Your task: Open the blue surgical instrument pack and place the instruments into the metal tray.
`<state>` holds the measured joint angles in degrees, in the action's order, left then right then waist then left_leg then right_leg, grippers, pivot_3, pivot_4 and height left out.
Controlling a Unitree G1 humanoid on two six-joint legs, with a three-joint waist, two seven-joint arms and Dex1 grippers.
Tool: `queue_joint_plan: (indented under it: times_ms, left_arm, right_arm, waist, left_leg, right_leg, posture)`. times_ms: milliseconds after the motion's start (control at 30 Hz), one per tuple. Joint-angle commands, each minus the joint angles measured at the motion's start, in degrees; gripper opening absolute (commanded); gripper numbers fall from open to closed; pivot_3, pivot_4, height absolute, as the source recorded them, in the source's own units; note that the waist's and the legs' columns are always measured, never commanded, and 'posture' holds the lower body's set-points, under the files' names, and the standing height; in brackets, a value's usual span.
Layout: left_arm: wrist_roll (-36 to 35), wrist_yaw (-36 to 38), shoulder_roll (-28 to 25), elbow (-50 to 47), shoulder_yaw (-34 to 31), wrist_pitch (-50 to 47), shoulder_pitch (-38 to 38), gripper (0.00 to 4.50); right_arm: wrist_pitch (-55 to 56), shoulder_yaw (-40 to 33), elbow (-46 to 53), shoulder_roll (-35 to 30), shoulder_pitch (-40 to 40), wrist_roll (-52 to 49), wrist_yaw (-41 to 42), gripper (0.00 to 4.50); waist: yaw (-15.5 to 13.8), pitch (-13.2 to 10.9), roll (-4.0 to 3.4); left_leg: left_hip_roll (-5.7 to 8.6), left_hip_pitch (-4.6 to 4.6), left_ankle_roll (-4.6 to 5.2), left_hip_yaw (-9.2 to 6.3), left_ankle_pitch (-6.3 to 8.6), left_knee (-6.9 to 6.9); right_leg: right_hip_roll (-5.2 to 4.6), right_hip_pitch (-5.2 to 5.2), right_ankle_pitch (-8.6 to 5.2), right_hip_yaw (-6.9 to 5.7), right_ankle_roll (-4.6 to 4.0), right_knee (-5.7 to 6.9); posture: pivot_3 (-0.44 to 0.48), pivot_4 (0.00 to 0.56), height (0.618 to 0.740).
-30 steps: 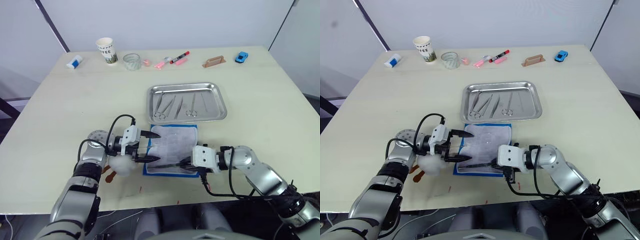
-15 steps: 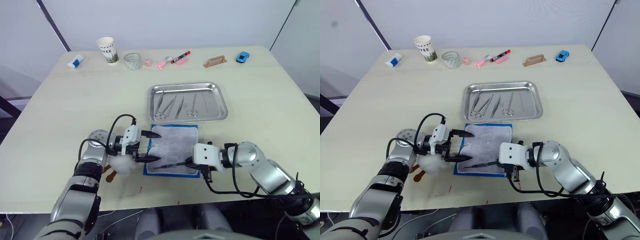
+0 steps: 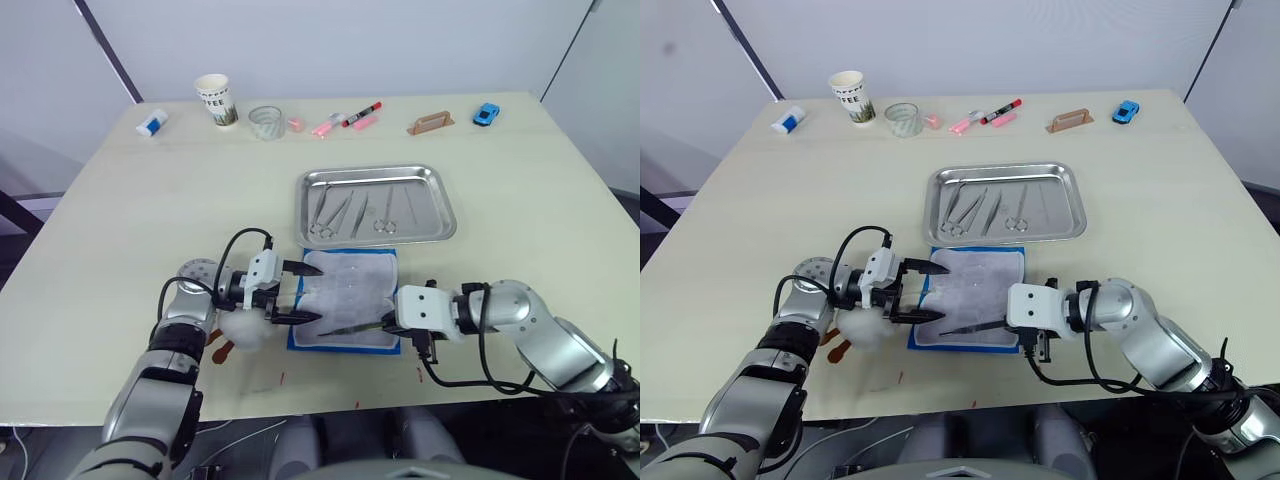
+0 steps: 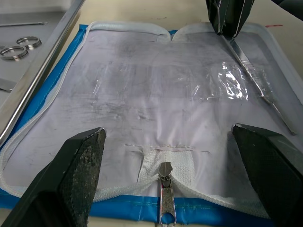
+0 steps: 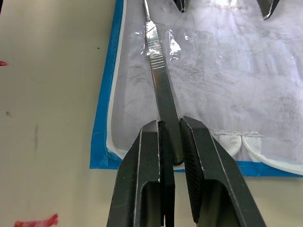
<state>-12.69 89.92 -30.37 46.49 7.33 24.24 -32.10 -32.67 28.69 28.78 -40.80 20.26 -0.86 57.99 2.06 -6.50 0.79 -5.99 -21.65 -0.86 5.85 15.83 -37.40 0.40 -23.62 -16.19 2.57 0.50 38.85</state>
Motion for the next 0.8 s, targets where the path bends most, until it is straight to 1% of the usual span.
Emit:
queue_joint_plan:
  times_ms: [33, 367, 800]
  left_arm:
    - [3.6, 1.5, -0.4, 3.6, 2.3, 0.1, 2.3, 4.50]
    - [3.6, 1.5, -0.3, 3.8, 2.4, 0.3, 2.2, 4.50]
    - [3.7, 1.8, -0.1, 4.2, 2.5, 0.4, 1.7, 4.50]
  right_arm:
    - [0.3, -0.9, 3.5, -0.9, -0.3, -1.9, 1.8, 0.05]
    - [1.1, -2.9, 4.2, -3.5, -1.2, -2.5, 1.9, 0.05]
    - [4.1, -9.6, 5.7, -8.5, -6.9, -5.0, 1.8, 0.05]
  waist:
    - [0.0, 0.0, 0.00]
    - [-0.1, 0.0, 0.00]
    - [-0.1, 0.0, 0.01]
  left_leg:
    - [0.00, 0.00, 0.00, 0.00, 0.00, 0.00]
    - [0.00, -0.01, 0.00, 0.00, 0.00, -0.01]
    - [0.01, 0.00, 0.00, -0.02, 0.00, -0.01]
  right_leg:
    - [0.00, 0.00, 0.00, 0.00, 0.00, 0.00]
    - [-0.01, 0.00, 0.00, -0.01, 0.00, -0.01]
    - [-0.01, 0.01, 0.00, -0.01, 0.00, 0.00]
  posture:
    - [0.000, 0.150, 0.740]
    - [0.000, 0.150, 0.740]
    - [0.000, 0.150, 0.740]
